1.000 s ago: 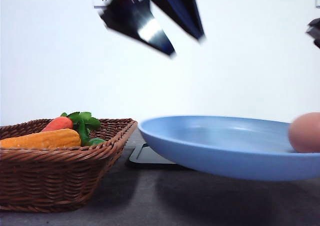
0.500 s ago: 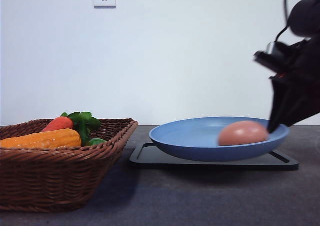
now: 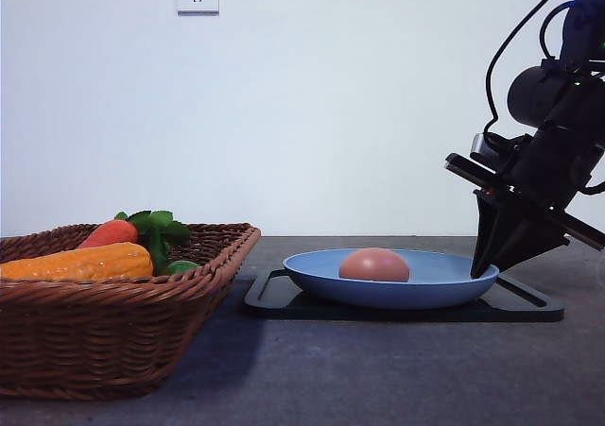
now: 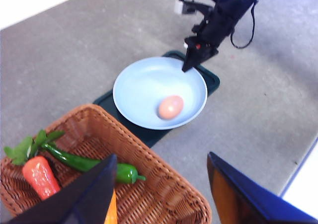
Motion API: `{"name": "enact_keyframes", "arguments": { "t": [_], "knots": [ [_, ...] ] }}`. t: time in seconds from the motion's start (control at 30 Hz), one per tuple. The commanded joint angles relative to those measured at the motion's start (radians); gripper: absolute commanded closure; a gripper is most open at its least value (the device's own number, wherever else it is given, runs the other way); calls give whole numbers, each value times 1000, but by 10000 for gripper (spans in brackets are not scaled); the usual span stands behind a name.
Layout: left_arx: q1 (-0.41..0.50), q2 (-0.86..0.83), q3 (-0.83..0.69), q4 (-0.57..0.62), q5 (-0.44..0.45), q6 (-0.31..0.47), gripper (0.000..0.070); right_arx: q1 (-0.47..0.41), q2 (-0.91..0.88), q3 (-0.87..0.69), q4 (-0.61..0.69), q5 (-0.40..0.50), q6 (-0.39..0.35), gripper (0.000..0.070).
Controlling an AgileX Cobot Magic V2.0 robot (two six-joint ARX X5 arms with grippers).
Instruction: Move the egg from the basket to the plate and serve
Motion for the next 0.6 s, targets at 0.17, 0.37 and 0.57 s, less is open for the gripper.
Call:
{"name": "enact_keyframes", "arguments": {
  "t": [0.17,0.37,0.57],
  "knots": [
    [-6,9,24,9,-5,-10,324,-4,17,28,9,-9,-17,497],
    [-6,15,24,43,-6,-9,329,-24,-51,30,3,-43,-18,497],
    [-6,50,24,91,-6,-4,405,-61,-194,30,-63,-36,-29,503]
  ]
}}
